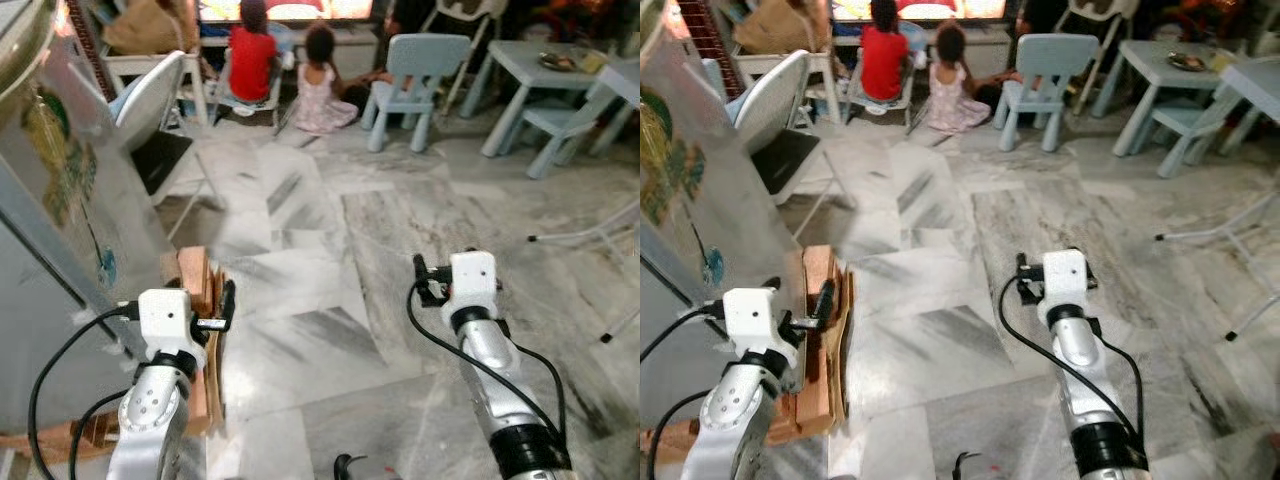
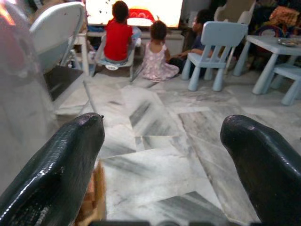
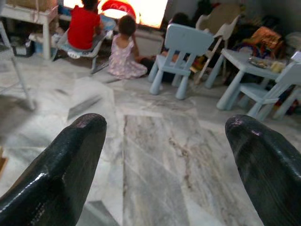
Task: Restocking fridge
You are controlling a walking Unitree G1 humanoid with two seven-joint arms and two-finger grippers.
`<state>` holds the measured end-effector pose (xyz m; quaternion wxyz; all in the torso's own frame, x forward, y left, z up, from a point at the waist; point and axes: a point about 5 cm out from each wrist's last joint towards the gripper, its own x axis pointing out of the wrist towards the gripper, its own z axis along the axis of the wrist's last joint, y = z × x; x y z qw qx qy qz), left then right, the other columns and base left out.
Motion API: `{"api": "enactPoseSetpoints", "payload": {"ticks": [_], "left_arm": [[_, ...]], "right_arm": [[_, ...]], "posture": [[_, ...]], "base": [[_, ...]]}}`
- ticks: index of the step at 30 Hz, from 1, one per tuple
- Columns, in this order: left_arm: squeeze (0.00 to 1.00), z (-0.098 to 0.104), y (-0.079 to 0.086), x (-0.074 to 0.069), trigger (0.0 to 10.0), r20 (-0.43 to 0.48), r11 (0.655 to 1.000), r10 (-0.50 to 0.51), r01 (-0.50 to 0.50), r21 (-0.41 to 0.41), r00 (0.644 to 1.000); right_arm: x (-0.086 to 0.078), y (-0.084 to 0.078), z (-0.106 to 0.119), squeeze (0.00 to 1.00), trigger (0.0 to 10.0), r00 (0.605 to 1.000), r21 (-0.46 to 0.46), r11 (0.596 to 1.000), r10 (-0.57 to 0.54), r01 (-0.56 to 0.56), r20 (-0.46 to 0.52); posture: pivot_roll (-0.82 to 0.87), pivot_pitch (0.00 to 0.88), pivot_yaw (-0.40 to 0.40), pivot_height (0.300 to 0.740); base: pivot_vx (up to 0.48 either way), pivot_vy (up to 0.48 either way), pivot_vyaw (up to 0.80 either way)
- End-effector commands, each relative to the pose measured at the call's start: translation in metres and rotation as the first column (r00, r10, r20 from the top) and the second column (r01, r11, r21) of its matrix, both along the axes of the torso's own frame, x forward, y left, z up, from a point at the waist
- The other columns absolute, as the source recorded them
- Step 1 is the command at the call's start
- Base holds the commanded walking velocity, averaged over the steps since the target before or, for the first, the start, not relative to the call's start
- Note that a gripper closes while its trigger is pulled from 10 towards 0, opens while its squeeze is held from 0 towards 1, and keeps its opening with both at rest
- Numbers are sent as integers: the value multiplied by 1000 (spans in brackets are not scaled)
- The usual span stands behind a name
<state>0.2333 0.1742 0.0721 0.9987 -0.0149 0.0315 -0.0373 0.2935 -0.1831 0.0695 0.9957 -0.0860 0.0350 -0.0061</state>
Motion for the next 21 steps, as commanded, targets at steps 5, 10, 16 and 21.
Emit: {"api": "enactPoseSetpoints", "payload": {"ticks": [5, 10, 16, 21], "left_arm": [[0, 0, 4, -1, 10000, -1, 1000, 18, -18, 3, 1000], [0, -2, 3, -3, 10000, -4, 1000, 25, -25, 12, 1000], [0, -5, 1, -6, 10000, -16, 999, 38, -38, 6, 999], [0, -6, -2, -3, 10000, -21, 999, 41, -41, -24, 999]], "right_arm": [[4, 6, 6, 0, 10000, 999, 5, 1000, 26, -26, 21], [4, 7, 6, 0, 10000, 999, 6, 1000, 30, -31, 20], [2, 7, 4, 0, 10000, 999, 6, 999, 37, -37, 14], [0, 10, 1, 0, 10000, 998, 8, 998, 55, -55, 0]], "posture": [[6, 0, -24, 740], [7, 0, -25, 740], [6, 0, -28, 740], [15, 0, -47, 740]], "base": [[0, 421, 0], [0, 0, 0], [0, 0, 0], [0, 0, 0]]}}
